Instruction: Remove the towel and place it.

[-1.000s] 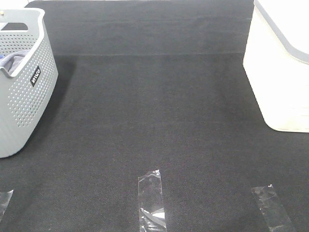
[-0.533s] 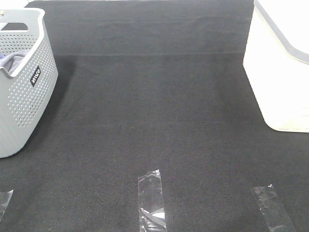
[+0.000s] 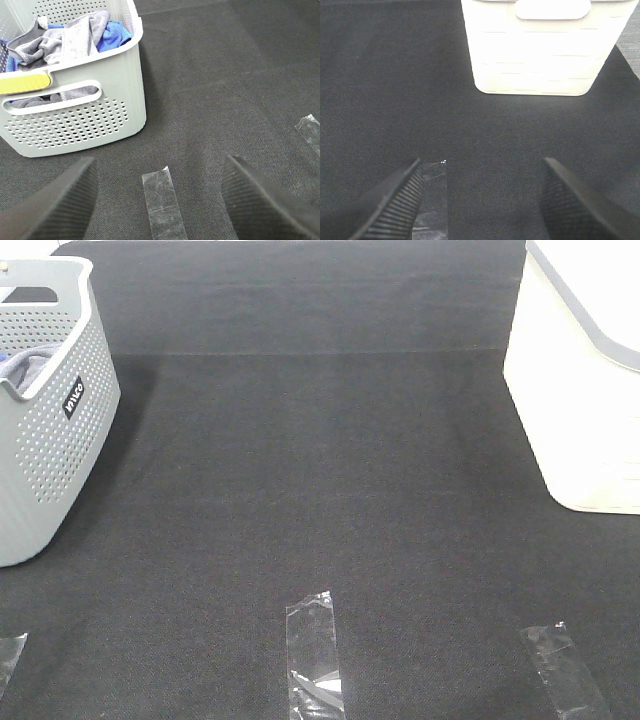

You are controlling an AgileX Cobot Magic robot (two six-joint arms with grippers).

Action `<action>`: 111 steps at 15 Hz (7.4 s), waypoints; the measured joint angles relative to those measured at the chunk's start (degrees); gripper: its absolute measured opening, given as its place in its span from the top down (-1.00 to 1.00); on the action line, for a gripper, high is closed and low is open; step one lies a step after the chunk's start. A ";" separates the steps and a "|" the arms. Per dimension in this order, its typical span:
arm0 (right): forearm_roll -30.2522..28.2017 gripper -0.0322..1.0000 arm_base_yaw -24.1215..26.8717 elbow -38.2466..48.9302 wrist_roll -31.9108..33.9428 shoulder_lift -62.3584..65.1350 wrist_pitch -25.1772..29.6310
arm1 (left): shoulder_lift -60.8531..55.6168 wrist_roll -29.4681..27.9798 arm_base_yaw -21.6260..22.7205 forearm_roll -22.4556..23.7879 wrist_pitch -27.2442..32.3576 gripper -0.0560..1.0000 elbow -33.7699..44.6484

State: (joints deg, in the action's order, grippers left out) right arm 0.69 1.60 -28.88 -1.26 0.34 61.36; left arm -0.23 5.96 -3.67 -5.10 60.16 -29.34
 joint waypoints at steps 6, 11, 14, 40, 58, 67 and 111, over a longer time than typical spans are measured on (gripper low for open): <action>0.00 -0.29 0.00 0.00 0.00 0.00 0.00 | 0.00 0.00 0.00 0.00 0.00 -0.39 0.00; 0.00 -0.29 0.00 0.00 0.00 0.00 0.00 | 0.00 0.00 0.00 0.00 0.00 -0.39 0.00; 0.00 -0.29 0.00 0.00 0.00 0.00 0.00 | 0.00 0.00 0.00 0.00 0.00 -0.39 0.00; 0.00 -0.29 0.00 0.00 0.00 0.00 0.00 | 102.16 -18.45 1.03 27.04 -10.20 -0.39 -63.77; 0.00 -0.29 0.00 0.00 0.00 0.00 0.00 | 133.56 -17.36 10.66 30.54 -6.59 -0.34 -89.15; 0.00 -0.29 0.00 0.00 0.00 0.00 0.00 | 135.91 -17.36 10.66 31.74 -9.91 -0.16 -89.32; 46.07 -0.29 0.00 -0.46 -43.77 -29.28 -7.79 | 100.44 20.86 -29.51 -11.17 5.27 0.89 -89.32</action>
State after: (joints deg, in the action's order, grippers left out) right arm 46.75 1.60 -29.34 -45.03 -28.93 53.57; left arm 100.21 26.81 -33.17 -16.27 65.43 -118.66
